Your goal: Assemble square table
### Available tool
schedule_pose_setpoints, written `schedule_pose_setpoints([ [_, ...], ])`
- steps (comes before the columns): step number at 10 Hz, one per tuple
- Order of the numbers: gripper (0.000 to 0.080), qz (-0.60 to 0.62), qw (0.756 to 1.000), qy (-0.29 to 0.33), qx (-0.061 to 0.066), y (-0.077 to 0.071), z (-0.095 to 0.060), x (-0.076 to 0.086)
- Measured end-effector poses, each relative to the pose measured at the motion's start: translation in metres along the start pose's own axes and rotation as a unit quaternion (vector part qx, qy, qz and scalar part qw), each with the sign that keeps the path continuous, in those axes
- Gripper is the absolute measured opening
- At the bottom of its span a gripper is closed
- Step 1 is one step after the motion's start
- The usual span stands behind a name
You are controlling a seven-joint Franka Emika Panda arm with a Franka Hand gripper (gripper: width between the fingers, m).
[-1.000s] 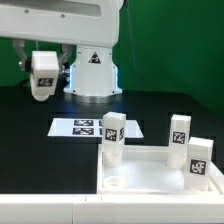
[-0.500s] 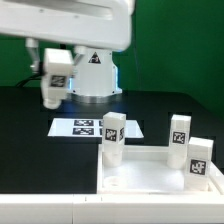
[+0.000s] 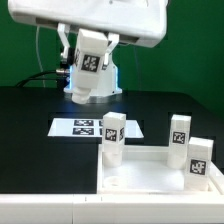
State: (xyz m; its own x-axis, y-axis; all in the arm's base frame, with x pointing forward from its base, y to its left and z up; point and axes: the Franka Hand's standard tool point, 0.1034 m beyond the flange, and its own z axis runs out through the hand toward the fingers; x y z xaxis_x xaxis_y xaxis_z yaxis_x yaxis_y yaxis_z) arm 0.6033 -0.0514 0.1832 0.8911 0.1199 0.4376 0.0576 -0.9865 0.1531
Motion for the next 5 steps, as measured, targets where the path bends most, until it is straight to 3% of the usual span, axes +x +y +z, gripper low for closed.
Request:
schedule_pose_setpoints([
  [1, 0.0278, -0.005, 1.0, 0.0, 0.001, 0.004, 0.0, -0.003],
  [2, 0.0278, 0.017, 1.0, -0.005, 0.005, 0.02, 0.003, -0.017],
  [3, 0.0278, 0.02, 1.0, -0.003, 0.009, 0.015, 0.012, -0.021],
  [5, 0.0278, 0.023, 1.0, 0.015, 0.009, -0.011, 0.039, -0.024],
])
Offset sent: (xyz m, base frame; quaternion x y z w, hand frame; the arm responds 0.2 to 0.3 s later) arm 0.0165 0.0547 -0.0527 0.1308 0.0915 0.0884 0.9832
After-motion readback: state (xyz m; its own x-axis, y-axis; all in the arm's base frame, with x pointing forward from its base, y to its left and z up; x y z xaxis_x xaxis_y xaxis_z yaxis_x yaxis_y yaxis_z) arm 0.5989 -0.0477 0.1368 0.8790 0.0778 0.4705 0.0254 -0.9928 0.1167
